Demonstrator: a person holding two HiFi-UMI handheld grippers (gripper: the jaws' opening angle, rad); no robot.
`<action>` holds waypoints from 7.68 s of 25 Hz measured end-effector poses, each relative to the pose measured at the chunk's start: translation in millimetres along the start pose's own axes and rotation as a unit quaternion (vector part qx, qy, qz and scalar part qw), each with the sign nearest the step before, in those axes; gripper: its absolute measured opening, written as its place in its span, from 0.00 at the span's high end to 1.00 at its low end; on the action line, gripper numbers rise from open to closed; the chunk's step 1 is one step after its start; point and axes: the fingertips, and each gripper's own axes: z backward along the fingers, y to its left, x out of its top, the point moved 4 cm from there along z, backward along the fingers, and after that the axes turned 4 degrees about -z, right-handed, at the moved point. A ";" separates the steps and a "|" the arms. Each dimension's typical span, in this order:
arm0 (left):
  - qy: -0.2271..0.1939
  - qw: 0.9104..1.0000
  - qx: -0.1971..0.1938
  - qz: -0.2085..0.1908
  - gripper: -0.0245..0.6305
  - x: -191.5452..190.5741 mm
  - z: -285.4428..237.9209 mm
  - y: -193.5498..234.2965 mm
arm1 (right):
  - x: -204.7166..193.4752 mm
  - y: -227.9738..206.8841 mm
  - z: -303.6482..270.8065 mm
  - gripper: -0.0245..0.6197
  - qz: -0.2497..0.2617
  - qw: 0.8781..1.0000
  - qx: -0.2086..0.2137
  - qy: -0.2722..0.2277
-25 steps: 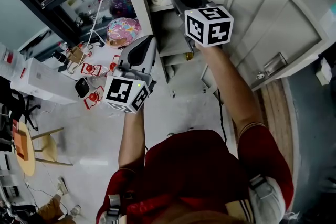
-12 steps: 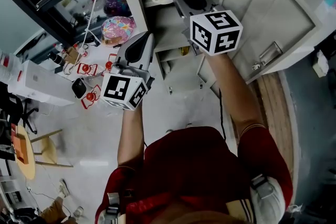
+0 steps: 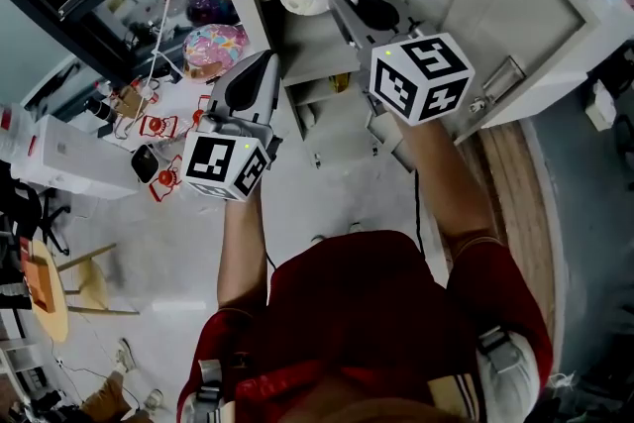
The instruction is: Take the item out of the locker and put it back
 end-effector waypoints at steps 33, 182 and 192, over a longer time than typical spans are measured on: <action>0.016 1.000 0.018 0.010 0.95 -32.4 -1.8 -1.2 | -74.5 -9.1 40.5 0.90 -0.026 0.999 -0.002 0.019; 0.054 0.998 0.033 0.002 0.95 -79.1 19.6 -37.2 | -135.0 36.7 69.2 0.96 0.015 0.999 0.022 0.041; 0.057 0.998 0.024 0.006 0.95 -87.2 23.9 -47.8 | -146.8 41.1 80.7 0.97 0.022 0.998 0.032 0.039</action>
